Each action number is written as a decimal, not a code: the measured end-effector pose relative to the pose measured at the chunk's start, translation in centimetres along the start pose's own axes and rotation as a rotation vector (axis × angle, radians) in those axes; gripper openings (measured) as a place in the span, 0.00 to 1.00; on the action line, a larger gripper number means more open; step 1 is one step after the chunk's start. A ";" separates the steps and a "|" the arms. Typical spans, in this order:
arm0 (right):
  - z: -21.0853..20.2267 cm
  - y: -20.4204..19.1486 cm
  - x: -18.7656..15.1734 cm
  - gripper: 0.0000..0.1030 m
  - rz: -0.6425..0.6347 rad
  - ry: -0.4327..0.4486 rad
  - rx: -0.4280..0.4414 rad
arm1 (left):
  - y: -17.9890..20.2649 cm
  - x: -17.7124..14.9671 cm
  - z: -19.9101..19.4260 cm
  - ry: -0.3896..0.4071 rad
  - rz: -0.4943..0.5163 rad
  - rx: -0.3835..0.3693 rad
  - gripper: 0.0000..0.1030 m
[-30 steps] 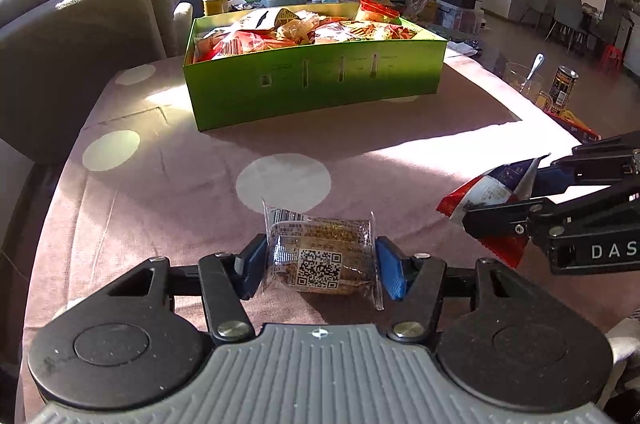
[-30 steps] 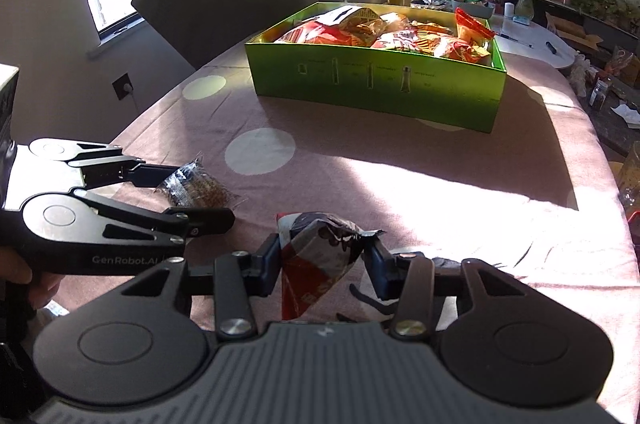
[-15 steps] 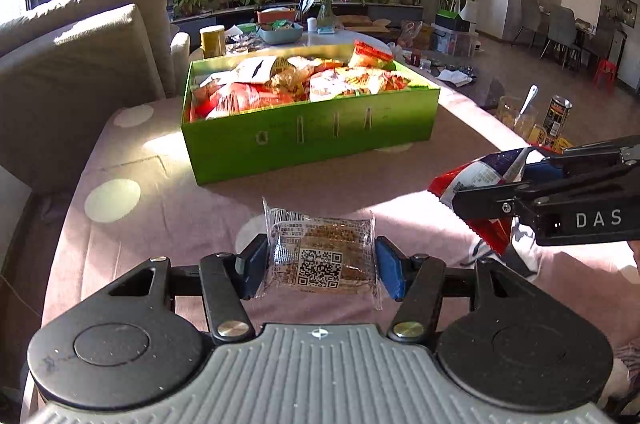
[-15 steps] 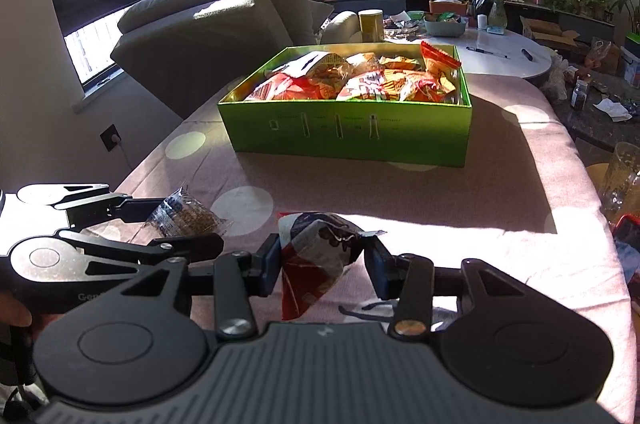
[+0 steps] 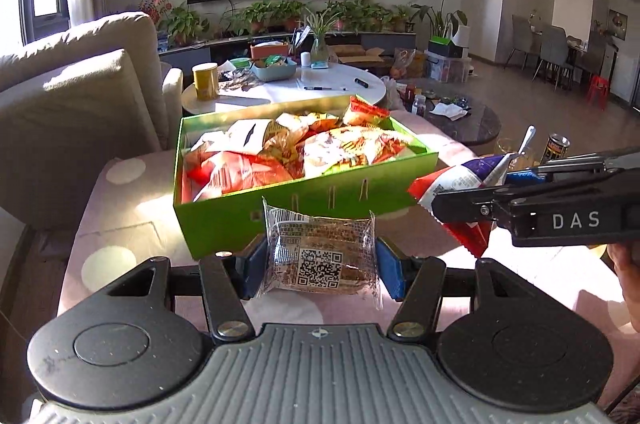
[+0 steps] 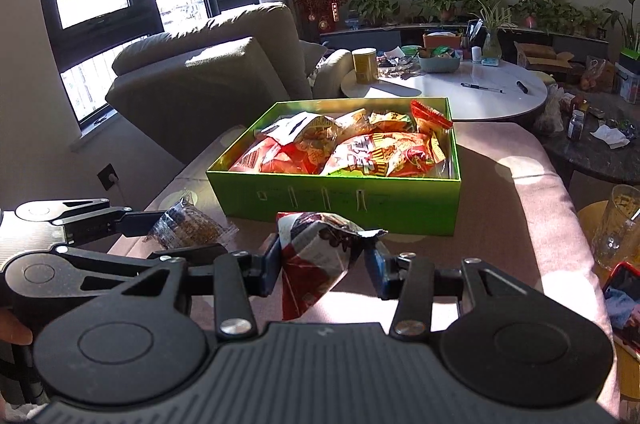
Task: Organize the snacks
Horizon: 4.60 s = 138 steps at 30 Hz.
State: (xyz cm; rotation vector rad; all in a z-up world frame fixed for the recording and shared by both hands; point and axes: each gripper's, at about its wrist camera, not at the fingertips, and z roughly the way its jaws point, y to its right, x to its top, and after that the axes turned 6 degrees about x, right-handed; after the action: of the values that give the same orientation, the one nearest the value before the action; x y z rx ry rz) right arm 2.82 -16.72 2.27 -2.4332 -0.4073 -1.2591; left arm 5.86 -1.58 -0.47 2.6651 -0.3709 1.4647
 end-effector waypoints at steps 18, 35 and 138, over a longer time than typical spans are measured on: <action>3.3 2.5 5.2 0.78 0.007 0.050 0.000 | -0.9 6.0 5.6 0.031 -0.035 0.032 0.52; 9.8 7.0 9.0 0.78 0.115 0.060 -0.036 | -2.3 8.7 13.1 -0.005 -0.093 0.042 0.52; -3.9 -3.6 -1.0 0.79 0.096 0.115 -0.035 | -0.3 -0.7 -5.9 0.102 -0.153 0.290 1.00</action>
State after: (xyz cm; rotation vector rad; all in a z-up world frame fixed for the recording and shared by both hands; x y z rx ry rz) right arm -2.07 -15.38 4.20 -2.3643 -0.2362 -1.3667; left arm 0.70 -0.05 2.17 2.7387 0.0579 1.7123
